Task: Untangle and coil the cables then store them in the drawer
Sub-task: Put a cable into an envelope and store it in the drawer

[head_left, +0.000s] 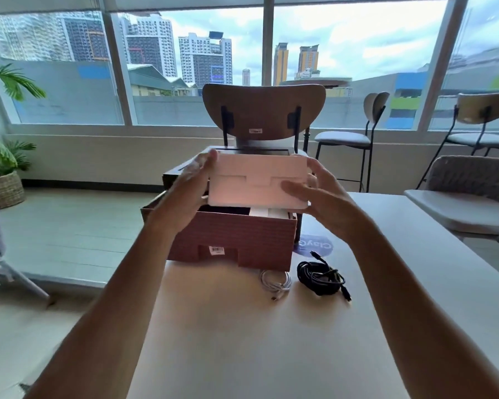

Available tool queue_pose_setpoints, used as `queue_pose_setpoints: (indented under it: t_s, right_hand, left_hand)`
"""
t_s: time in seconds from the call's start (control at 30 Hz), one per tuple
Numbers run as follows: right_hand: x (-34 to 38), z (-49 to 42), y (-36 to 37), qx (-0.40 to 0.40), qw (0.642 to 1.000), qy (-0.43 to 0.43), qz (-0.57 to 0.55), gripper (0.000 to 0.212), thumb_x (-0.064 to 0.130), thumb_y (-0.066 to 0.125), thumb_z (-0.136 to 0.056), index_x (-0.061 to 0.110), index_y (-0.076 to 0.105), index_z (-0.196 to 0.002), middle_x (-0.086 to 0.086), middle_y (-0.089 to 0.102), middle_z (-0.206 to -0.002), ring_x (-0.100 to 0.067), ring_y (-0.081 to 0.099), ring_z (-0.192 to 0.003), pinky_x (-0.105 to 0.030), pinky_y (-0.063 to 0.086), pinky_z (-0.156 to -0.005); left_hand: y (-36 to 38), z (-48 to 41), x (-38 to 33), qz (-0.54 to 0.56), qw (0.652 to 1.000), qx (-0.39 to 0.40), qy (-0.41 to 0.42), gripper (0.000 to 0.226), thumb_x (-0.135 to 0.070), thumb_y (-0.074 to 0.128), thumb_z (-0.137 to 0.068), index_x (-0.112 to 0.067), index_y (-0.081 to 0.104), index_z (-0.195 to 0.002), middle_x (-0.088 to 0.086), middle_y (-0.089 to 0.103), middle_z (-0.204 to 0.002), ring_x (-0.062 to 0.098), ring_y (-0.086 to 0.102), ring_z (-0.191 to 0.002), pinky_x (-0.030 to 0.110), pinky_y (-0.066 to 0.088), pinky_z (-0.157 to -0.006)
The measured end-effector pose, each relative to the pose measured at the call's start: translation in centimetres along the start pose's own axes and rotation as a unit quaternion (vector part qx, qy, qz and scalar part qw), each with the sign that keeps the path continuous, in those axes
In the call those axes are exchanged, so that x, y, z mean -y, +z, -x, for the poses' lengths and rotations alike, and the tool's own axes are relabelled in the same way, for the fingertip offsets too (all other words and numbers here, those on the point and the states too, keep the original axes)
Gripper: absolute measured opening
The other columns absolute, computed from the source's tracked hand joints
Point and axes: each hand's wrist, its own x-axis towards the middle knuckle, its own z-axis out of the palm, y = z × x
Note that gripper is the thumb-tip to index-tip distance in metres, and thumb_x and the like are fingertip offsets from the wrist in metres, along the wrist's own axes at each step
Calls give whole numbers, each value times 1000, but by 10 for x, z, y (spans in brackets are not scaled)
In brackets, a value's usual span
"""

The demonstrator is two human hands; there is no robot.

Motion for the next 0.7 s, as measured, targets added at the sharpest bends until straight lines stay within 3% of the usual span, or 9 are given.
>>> queue_pose_setpoints:
  t_s: [0.1, 0.17, 0.23, 0.3, 0.33, 0.43, 0.5, 0.57, 0.7]
  right_hand:
    - [-2, 34, -9, -60, 996, -21, 64, 40, 20, 71, -90, 17, 56, -126, -11, 68, -117, -21, 68, -104, -34, 58, -77]
    - [-8, 54, -14, -116, 988, -28, 94, 30, 24, 69, -92, 12, 59, -118, -4, 71, -101, -10, 68, -86, -24, 53, -68]
    - [-14, 71, -16, -169, 979, -32, 112, 26, 29, 64, -94, 8, 64, -110, 0, 72, -88, -5, 65, -73, -21, 49, -64]
    - [-19, 87, -16, -195, 971, -43, 133, 26, 31, 60, -96, 8, 70, -103, 3, 71, -83, -3, 65, -70, -19, 49, -60]
    - [-22, 94, -14, -203, 968, -44, 138, 25, 30, 58, -97, 10, 73, -95, 7, 69, -76, -2, 63, -64, -16, 47, -56]
    - [-38, 112, -10, -231, 963, -29, 138, 42, 35, 55, -99, 13, 66, -65, 6, 60, -59, -9, 54, -53, -21, 41, -50]
    - [-47, 119, -7, -235, 964, -23, 124, 49, 38, 53, -98, -1, 64, -71, -2, 60, -62, -13, 54, -54, -23, 41, -50]
    - [-56, 123, -6, -228, 967, -19, 115, 50, 35, 49, -101, -9, 66, -85, -8, 65, -71, -13, 58, -58, -22, 45, -50]
    - [-70, 124, -7, -273, 948, -42, 158, 29, 27, 48, -104, 9, 70, -98, -2, 73, -84, -14, 69, -72, -30, 54, -63]
  left_hand:
    - [24, 19, 20, -35, 996, 75, 35, 70, -66, 60, -84, -45, 34, -146, -4, 64, -126, 16, 63, -116, 38, 48, -103]
    - [38, 31, 30, -87, 988, 116, 46, 81, -53, 70, -81, -49, 23, -147, -3, 63, -126, 12, 64, -113, 28, 50, -99]
    - [50, 41, 38, -66, 988, 129, 52, 65, -40, 68, -86, -46, 35, -141, -3, 67, -115, 12, 67, -104, 27, 56, -88]
    - [62, 46, 47, 7, 992, 118, 44, 28, -36, 59, -94, -35, 58, -122, -3, 71, -97, 13, 69, -88, 31, 59, -72]
    - [67, 48, 54, 27, 995, 94, 38, 21, -37, 56, -95, -27, 64, -112, -3, 70, -88, 13, 67, -78, 30, 58, -64]
    - [83, 58, 78, 62, 998, 12, 29, 52, -50, 62, -93, 2, 64, -98, 12, 60, -79, 26, 50, -66, 33, 43, -56]
    - [90, 65, 93, 57, 996, -44, 44, 61, -50, 65, -92, 11, 58, -92, 11, 51, -77, 25, 40, -70, 33, 33, -56]
    - [93, 70, 97, 32, 994, -78, 63, 50, -36, 62, -97, 9, 51, -78, 8, 44, -69, 22, 33, -64, 30, 28, -52]
    - [76, 69, 96, -9, 985, -140, 98, 43, -23, 59, -100, -3, 43, -66, 2, 33, -62, 9, 28, -57, 25, 23, -49]
